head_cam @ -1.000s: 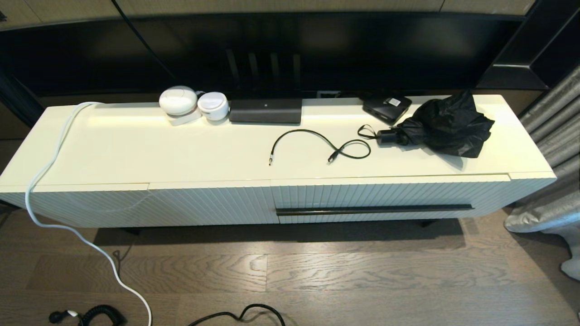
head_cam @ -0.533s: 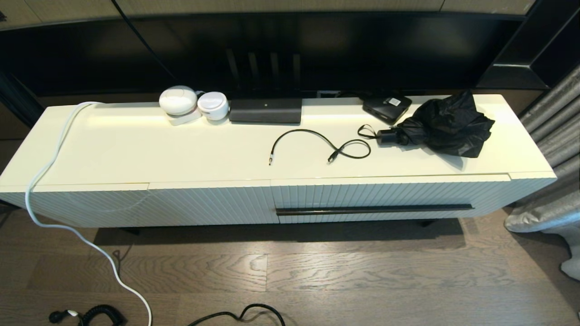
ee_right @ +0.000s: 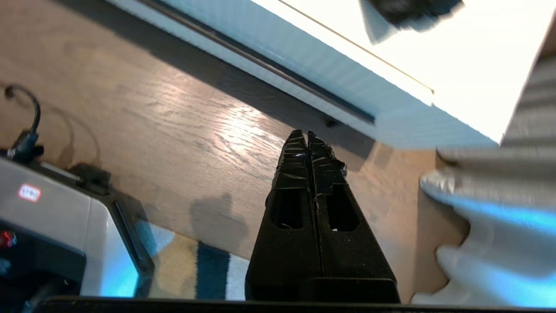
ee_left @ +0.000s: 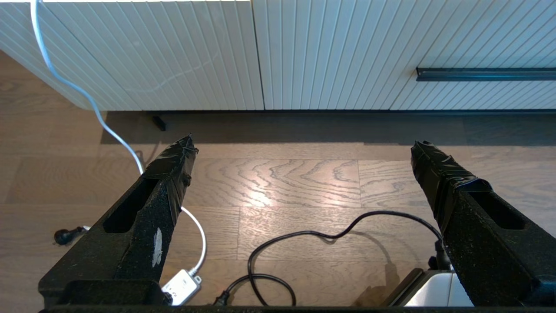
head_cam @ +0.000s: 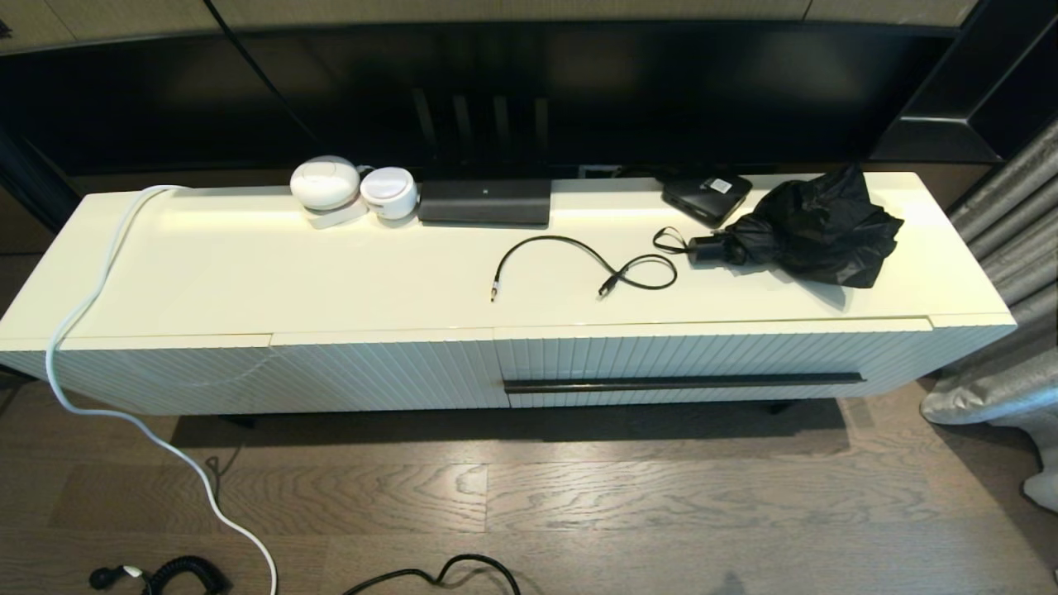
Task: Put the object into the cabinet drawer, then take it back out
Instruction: Open the drawer
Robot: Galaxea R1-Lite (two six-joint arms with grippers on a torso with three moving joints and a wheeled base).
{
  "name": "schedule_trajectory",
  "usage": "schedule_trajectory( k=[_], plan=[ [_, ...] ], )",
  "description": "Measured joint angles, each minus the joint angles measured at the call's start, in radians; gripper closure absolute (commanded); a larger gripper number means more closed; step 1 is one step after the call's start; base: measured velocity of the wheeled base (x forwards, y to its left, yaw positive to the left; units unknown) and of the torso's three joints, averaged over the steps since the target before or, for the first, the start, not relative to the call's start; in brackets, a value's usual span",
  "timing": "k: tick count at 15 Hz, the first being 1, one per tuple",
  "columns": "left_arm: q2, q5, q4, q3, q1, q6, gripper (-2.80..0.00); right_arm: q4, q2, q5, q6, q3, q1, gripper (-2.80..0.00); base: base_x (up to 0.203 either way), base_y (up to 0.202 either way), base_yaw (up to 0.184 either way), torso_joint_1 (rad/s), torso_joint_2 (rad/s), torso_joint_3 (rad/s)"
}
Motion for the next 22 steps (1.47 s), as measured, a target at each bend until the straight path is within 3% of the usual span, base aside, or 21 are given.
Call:
schedule_trajectory(
  k=[5,8,16,22],
  plan=[
    [0.000,0.000,0.000,0.000,0.000,0.000,-2.80,-0.009,0.258,-0.060,-0.109,-0.099,0.215,0.00,0.000,0.000,0.000,0.000,0.00,0.000],
    [0.000,0.000,0.000,0.000,0.000,0.000,-2.80,-0.010,0.358,-0.085,-0.250,-0.074,0.275,0.00,0.000,0.000,0.000,0.000,0.00,0.000],
    [0.000,0.000,0.000,0.000,0.000,0.000,-2.80,-0.066,0.587,-0.074,-0.728,-0.047,0.218,0.00,0.000,0.000,0.000,0.000,0.00,0.000],
    [0.000,0.000,0.000,0.000,0.000,0.000,-2.80,-0.316,0.786,-0.070,-0.859,-0.074,0.216,0.00,0.000,0.000,0.000,0.000,0.00,0.000]
  ],
)
